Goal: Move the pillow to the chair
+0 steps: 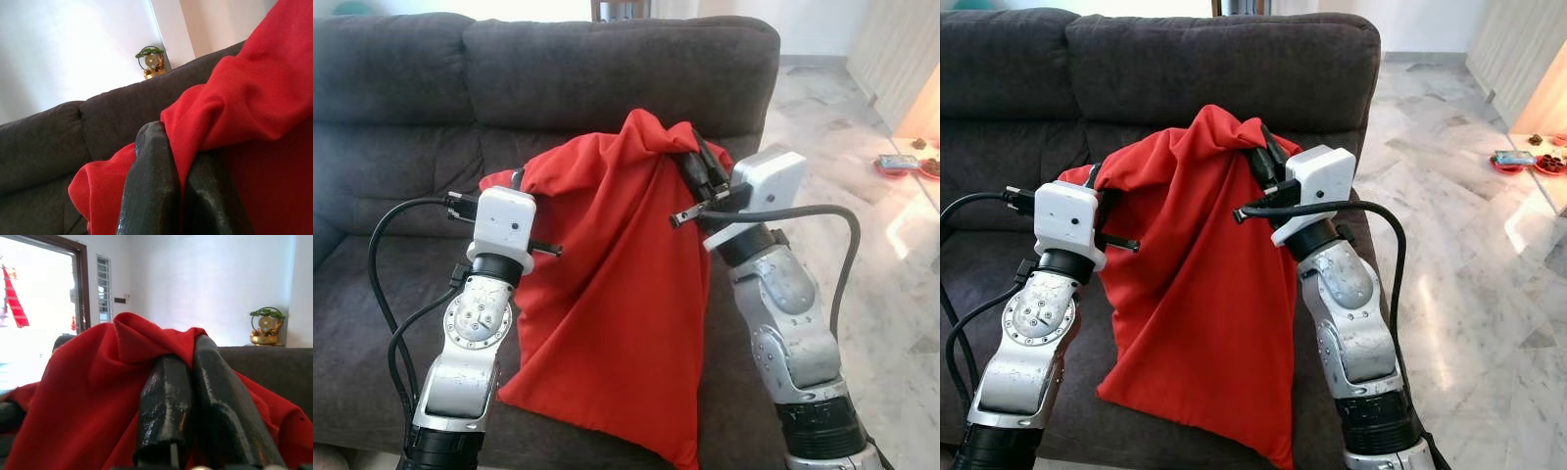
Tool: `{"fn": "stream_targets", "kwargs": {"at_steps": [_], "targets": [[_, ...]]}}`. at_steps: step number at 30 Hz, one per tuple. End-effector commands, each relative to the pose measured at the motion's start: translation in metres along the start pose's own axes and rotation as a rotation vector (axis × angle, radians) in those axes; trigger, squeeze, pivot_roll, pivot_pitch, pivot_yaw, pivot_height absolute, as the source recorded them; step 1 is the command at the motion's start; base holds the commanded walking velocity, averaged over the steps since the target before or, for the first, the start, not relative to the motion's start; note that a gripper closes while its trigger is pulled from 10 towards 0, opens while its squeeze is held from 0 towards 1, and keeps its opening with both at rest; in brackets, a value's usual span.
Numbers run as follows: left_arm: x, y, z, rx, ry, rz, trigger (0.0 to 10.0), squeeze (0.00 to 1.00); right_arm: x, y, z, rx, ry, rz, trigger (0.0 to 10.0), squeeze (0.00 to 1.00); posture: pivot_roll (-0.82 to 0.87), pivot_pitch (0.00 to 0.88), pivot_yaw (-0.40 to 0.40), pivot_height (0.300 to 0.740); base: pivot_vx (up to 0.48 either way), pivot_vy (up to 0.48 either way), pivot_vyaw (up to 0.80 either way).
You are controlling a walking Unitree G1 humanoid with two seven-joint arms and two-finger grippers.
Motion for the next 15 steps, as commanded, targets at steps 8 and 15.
{"fn": "stream_targets", "kwargs": {"at_steps": [8,15], "targets": [[0.003,-0.012,0.009,0.007,-0.040,-0.039,10.0,0.00,0.013,0.031,0.058,0.014,-0.215,0.125,10.0,0.00,-0.01,0.065,-0.008,0.740,0.000,0.000,0.00],[0.002,-0.012,0.008,0.009,-0.039,-0.042,10.0,0.00,0.010,0.047,0.060,0.038,-0.219,0.211,10.0,0.00,-0.01,0.063,-0.009,0.740,0.000,0.000,0.00]]}}
Point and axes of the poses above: a point about 5 cm out from each wrist's last joint towards the gripper, its own x axis pointing out of the wrist towards the gripper, its own z axis along the axis of the wrist's last joint, y = z × x, the point moved 6 cm from there along x, pointing out of the wrist towards the gripper, and after that the axes turned 6 degrees about -x, right-handed, at the moved point
